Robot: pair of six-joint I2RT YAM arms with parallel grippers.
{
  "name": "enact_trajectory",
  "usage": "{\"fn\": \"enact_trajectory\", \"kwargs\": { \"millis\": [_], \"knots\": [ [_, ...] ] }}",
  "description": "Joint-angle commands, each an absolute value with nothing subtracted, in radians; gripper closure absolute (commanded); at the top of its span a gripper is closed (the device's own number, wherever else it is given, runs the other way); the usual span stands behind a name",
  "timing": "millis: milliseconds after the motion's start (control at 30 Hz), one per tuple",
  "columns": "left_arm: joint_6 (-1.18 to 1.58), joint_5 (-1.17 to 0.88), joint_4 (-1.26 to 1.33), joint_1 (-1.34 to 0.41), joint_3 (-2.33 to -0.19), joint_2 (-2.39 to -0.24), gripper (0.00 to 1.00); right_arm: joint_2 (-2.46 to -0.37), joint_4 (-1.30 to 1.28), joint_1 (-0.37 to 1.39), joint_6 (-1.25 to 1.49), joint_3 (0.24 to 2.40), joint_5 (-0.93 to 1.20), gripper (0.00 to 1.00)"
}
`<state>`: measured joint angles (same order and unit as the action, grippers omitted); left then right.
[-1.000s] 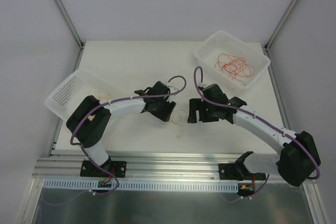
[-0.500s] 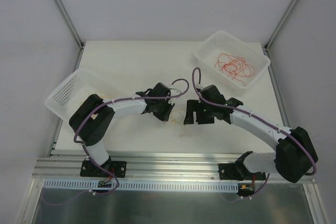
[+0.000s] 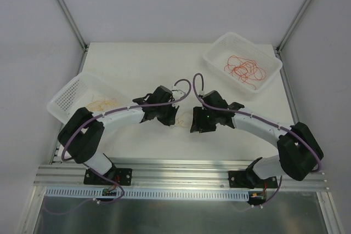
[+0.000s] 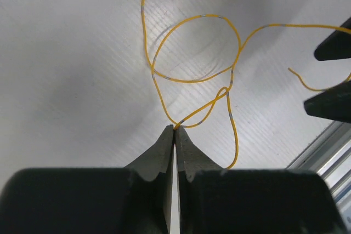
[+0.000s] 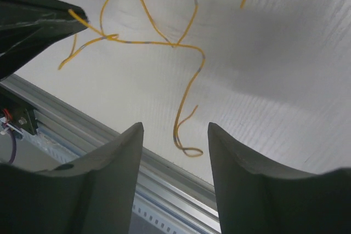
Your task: Untangle the cables
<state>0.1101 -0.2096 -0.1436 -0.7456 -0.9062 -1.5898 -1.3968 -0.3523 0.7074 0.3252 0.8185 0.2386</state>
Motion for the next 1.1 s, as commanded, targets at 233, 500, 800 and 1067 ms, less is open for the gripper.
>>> {"fn": "enact_trajectory", "kwargs": {
  "millis": [233,500,800,1067],
  "knots": [
    [0.109,-0.18,-0.21,-0.747,-0.887,-1.393,1.0,-1.391,-0.351,0.664,0.285,0.812,0.158,0.77],
    [0.054,0.152,-0.29,-0.744,-0.937,-1.286,1.0,-1.203,-0.471,0.487,0.186,0.778,0.141,0.99],
    [-0.035,0.235,-0.287,-0.746,-1.121,-1.189,1.0,-1.095,-0.558,0.454,0.114,0.877,0.33,0.93],
    [-0.113,0.394,-0.285,-0.744,-1.36,-1.245,1.0,-1.043,-0.577,0.454,0.049,0.942,0.459,0.47]
  ]
}}
